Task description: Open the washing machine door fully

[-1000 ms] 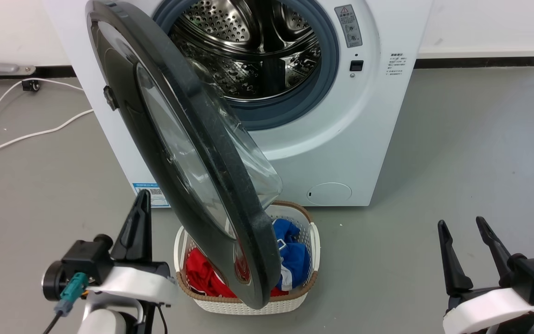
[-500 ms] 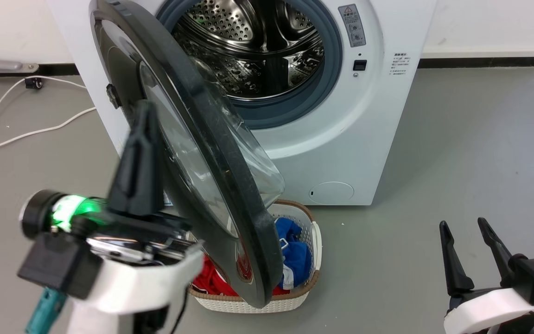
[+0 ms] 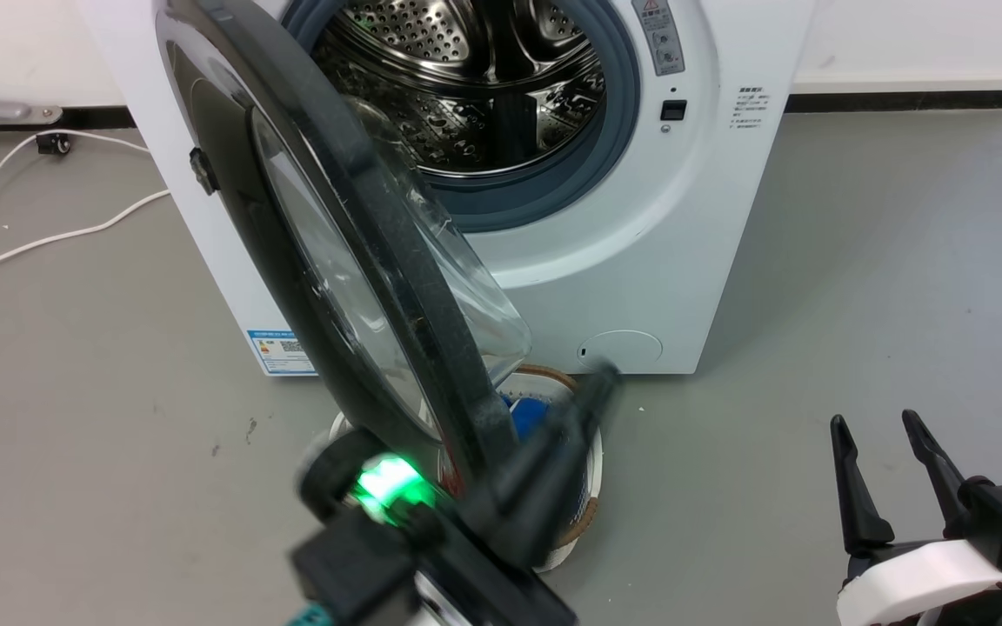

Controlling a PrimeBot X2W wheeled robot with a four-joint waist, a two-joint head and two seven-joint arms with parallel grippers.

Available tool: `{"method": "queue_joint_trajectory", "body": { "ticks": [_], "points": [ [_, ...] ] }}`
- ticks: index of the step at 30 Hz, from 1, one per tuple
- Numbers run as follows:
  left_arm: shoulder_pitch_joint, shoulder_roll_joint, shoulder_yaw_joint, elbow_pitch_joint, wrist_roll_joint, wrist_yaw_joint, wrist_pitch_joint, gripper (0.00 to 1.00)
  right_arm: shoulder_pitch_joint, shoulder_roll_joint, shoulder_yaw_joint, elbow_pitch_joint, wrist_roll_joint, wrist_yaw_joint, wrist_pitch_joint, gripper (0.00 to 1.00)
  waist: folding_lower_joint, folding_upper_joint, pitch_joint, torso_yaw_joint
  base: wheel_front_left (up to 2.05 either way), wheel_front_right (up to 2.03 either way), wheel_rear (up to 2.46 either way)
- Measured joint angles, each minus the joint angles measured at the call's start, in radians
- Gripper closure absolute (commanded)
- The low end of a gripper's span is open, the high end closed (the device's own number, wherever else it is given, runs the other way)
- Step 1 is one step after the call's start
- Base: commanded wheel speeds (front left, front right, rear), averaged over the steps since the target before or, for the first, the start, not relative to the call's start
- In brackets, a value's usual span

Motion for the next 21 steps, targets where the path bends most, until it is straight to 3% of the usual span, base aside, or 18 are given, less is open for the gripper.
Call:
{"method": "queue_joint_trajectory", "body": {
  "ticks": [6,12,16,21],
  "points": [
    [0.058,0.048,-0.123,0.044,-0.085,-0.001,0.09,1.0,-0.005,0.0,-0.008,0.005,0.0,0.0,0.0,0.0,0.0,0.0,0.016,0.015,0.0,0.0,0.0],
    [0.067,0.057,-0.139,0.2,-0.058,0.011,0.075,1.0,-0.019,0.0,-0.004,0.011,0.0,0.0,0.002,0.0,0.0,0.0,0.032,0.015,0.0,0.0,0.0],
    [0.058,0.054,-0.12,0.315,-0.017,0.049,0.04,1.0,-0.025,0.0,0.001,0.016,0.002,0.0,0.007,0.0,0.0,0.0,0.042,0.003,0.0,0.0,0.0],
    [0.025,0.022,-0.053,0.445,0.009,0.132,-0.035,1.0,-0.031,0.0,0.005,0.036,0.009,0.0,0.008,0.0,0.0,0.0,0.057,-0.018,0.0,0.0,0.0]
  ]
}}
